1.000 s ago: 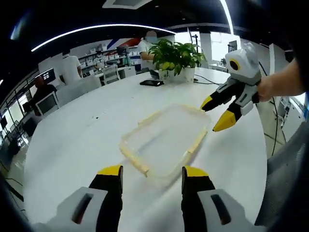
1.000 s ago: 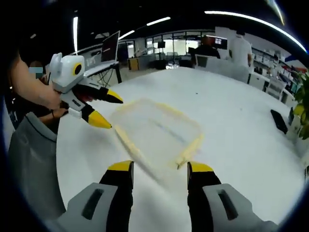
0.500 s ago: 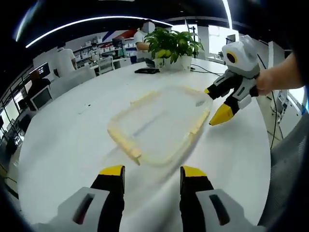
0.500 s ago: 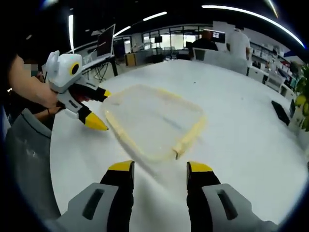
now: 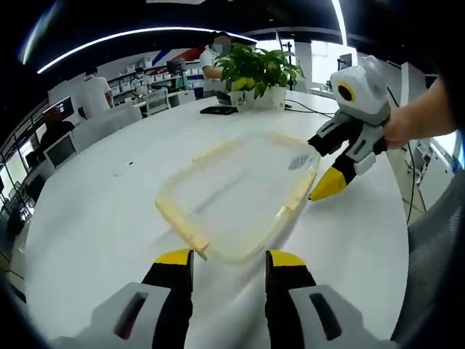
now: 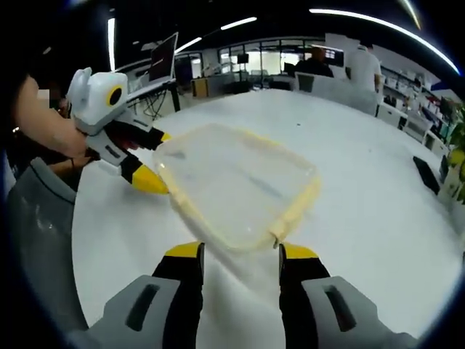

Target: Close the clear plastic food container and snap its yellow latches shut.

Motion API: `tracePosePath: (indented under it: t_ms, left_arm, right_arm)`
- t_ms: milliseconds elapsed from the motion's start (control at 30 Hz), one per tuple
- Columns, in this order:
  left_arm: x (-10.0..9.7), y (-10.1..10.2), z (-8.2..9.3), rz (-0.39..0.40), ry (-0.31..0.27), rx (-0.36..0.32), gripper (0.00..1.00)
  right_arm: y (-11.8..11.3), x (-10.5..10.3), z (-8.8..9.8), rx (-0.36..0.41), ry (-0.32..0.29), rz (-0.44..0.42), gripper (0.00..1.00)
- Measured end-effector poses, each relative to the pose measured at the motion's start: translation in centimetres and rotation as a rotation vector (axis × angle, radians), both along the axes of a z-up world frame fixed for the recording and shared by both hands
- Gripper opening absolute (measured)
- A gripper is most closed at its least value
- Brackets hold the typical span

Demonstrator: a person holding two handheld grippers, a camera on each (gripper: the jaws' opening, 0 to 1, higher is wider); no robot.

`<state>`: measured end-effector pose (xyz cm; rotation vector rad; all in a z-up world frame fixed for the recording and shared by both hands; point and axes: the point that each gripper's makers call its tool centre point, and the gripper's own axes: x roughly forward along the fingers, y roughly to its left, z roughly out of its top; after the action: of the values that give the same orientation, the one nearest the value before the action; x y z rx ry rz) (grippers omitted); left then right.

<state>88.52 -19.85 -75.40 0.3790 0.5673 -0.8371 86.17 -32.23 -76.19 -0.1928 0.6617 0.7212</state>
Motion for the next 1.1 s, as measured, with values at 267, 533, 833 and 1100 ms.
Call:
tracePosePath:
  t_ms: [267,533,833,1100]
  left_arm:
    - [0.1,0.1,-0.2,0.016,0.001,0.008,0.31]
    - [0.4,1.4,-0.3,0.030,-0.004,0.023,0.31]
    - [0.9,4.6,-0.6,0.070,-0.012,0.044,0.29]
    - [1.4,7.2,-0.7,0.109,-0.015,0.050,0.28]
  right_arm:
    - [-0.1,0.3,0.1,-0.021,-0.021,-0.021,0.31]
    - [1.2,0.8,0.0,-0.038,-0.028,0.002,0.30]
    - [4.2,1.5,0.0,-0.062,-0.053,0.018,0.29]
    - [6.6,1.7,0.1,-0.049,-0.064,0.025,0.27]
